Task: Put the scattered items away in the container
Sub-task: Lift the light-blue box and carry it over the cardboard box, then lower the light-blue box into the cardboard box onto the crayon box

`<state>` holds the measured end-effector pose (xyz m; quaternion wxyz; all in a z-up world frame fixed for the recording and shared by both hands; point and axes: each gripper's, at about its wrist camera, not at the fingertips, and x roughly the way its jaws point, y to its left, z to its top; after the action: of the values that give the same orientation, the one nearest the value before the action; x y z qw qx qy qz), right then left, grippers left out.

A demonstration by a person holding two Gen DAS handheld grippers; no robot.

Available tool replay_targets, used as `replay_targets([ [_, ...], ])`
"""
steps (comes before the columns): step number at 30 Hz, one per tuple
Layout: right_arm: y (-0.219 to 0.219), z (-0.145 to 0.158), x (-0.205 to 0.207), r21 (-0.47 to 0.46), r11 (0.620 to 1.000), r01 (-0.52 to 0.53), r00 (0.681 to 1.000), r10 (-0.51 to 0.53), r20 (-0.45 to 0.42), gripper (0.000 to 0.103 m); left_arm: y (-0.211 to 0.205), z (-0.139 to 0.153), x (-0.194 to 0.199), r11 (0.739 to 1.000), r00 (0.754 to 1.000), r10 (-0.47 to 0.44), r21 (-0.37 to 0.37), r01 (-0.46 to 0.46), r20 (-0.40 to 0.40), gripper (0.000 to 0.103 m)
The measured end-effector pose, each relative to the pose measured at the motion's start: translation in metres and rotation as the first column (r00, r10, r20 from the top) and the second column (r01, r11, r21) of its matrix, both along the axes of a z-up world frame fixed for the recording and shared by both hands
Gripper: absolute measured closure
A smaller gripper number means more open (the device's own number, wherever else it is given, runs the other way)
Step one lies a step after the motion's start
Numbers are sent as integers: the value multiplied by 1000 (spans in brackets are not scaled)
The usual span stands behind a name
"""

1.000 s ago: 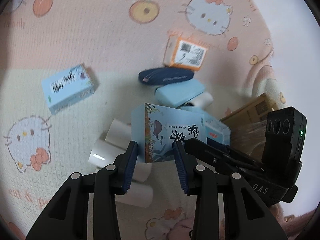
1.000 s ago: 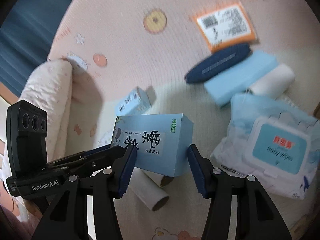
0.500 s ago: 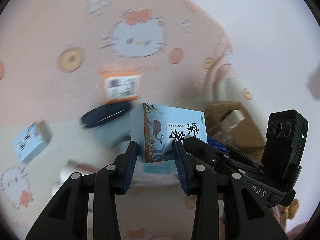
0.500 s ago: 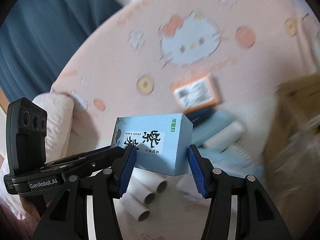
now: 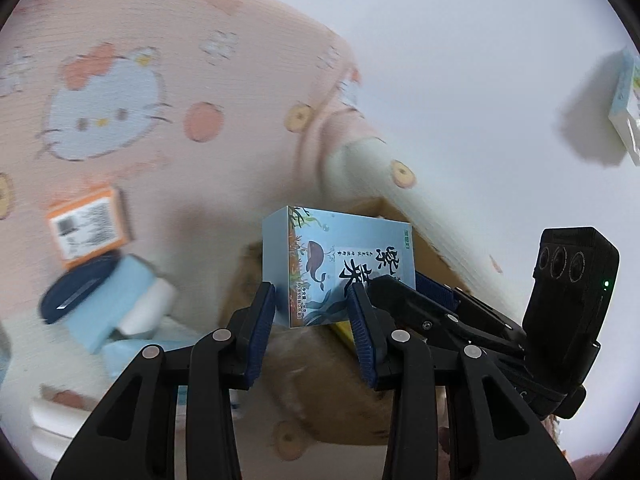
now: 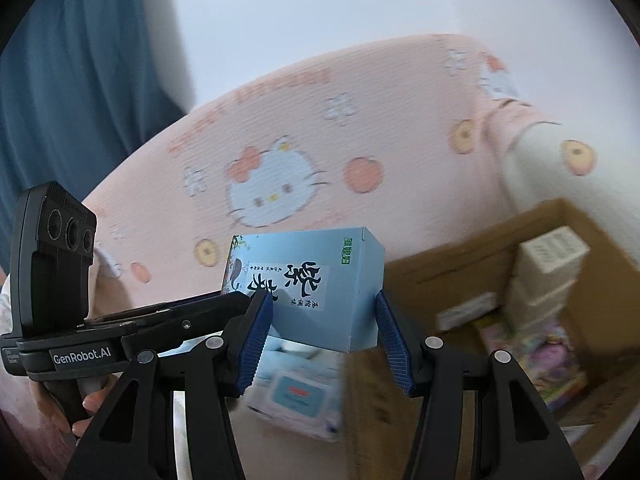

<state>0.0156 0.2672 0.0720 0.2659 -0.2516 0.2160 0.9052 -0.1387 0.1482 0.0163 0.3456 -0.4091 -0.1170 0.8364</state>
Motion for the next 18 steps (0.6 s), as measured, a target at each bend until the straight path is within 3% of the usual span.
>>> replay_targets([
  [9, 42, -4, 57, -20, 997, 71, 997, -70, 42, 52, 77, -8, -7, 996, 995, -87, -15, 88, 40, 62],
  [14, 68, -15, 75, -28, 995, 91, 990, -87, 107, 52, 113, -27, -20, 993, 982, -112, -17, 116, 152, 62],
  [18, 92, -26, 89, -79, 991, 106, 983, -93, 158, 52, 145, -37, -24, 986, 976, -126, -83, 142, 177, 62],
])
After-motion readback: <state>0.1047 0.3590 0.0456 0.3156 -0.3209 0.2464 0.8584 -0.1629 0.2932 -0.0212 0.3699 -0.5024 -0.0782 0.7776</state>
